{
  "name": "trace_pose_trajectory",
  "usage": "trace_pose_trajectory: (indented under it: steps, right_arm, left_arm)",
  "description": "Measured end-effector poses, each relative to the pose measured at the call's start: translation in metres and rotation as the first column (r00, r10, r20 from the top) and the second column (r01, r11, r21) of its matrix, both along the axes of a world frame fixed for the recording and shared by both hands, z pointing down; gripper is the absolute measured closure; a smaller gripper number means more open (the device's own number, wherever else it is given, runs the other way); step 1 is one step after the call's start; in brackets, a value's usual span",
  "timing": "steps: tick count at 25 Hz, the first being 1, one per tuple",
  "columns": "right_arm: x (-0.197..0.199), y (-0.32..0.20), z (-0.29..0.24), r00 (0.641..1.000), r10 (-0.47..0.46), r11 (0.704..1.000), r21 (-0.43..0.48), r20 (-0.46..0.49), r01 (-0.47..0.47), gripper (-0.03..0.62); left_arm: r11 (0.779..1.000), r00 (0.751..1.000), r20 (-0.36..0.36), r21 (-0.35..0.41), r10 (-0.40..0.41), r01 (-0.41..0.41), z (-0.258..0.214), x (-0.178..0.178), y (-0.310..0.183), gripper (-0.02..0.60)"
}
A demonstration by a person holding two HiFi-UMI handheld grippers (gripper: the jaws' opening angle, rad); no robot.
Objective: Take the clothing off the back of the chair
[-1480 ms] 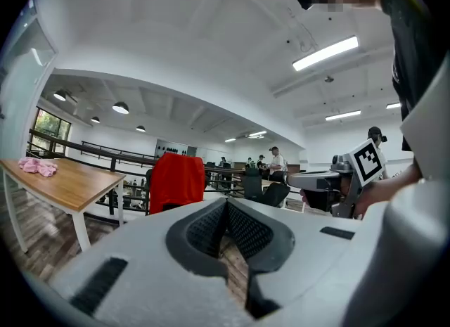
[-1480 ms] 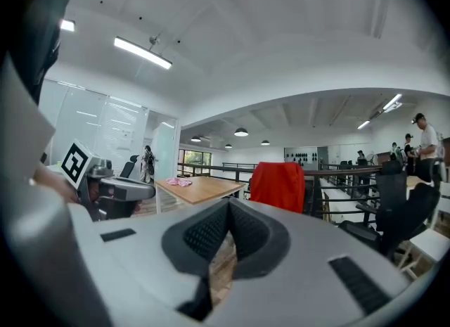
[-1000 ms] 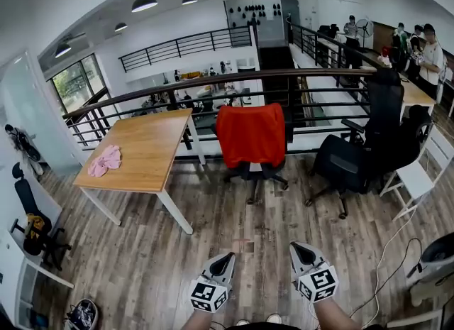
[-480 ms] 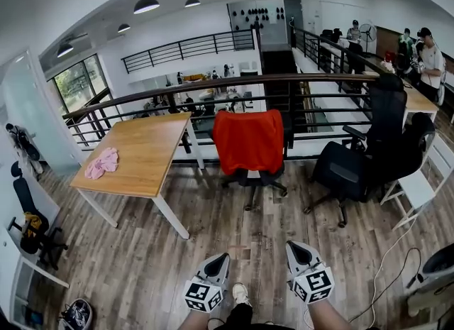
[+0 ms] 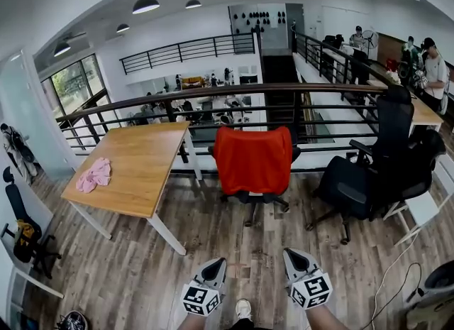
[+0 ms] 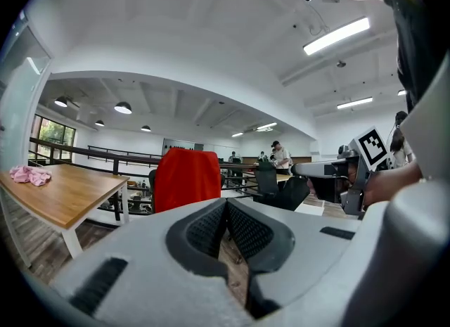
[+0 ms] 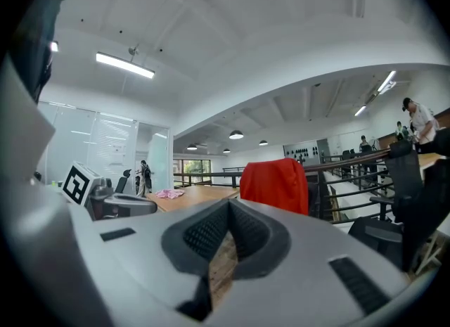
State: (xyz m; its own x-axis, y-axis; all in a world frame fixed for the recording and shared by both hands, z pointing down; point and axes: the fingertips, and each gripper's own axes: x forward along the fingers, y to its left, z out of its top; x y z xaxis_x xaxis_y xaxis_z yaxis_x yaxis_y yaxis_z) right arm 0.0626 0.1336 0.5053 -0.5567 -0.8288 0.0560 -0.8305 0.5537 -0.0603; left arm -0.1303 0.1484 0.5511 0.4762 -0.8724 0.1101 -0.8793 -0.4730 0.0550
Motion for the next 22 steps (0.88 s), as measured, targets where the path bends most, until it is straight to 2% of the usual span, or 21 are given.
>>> trace_pose_trajectory:
  steps: [10, 15, 22]
  right_arm:
    - [-0.055, -0.112, -0.008, 1.0, -0.003, 1.0, -0.012, -0.012, 0.003, 0.59]
    - [-0.077, -0.146, -0.004, 1.0, -0.001, 1.0, -0.03, -0.023, 0.0, 0.589]
    - [-0.082, -0.173, 0.003, 0.998, -0.005, 1.0, -0.028, -0.069, 0.003, 0.59]
  left_arm:
    - [1.0, 1.0, -0.005, -0.007, 0.02, -0.02, -0.005, -0.052, -0.108, 0.566]
    - [1.0, 0.997, -0.076, -0.026, 0.016, -0.018, -0.008, -0.074, -0.146, 0.566]
    - [0.998, 0.996, -0.09, -0.044, 0.03, -0.034, 0.008, -0.082, -0.183, 0.566]
